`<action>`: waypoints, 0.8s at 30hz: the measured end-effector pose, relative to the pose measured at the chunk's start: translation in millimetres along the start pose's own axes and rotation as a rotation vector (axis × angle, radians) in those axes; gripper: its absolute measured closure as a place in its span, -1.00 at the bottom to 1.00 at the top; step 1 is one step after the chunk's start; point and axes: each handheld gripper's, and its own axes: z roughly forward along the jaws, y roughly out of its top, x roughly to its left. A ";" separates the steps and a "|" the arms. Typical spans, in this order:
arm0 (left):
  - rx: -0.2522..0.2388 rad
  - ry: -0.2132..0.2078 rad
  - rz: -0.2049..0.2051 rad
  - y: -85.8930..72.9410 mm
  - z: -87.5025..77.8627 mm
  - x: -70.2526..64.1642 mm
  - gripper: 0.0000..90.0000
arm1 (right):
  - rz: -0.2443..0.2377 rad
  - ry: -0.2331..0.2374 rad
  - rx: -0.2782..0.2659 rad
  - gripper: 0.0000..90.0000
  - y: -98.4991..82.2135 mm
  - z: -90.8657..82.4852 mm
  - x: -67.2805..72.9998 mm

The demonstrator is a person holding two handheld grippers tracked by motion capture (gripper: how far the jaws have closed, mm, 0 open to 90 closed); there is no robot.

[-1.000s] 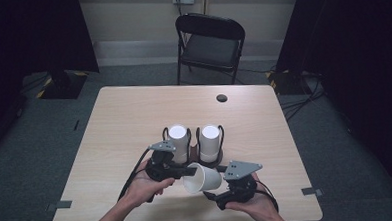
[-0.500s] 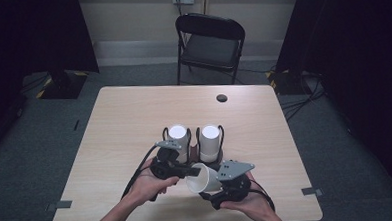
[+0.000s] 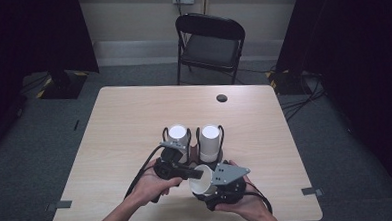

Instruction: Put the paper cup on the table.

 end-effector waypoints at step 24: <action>-0.066 0.040 0.050 -5.1 -1.9 -2.4 0.81 | 0.002 -0.040 -0.027 -0.48 -2.6 -6.0 0.4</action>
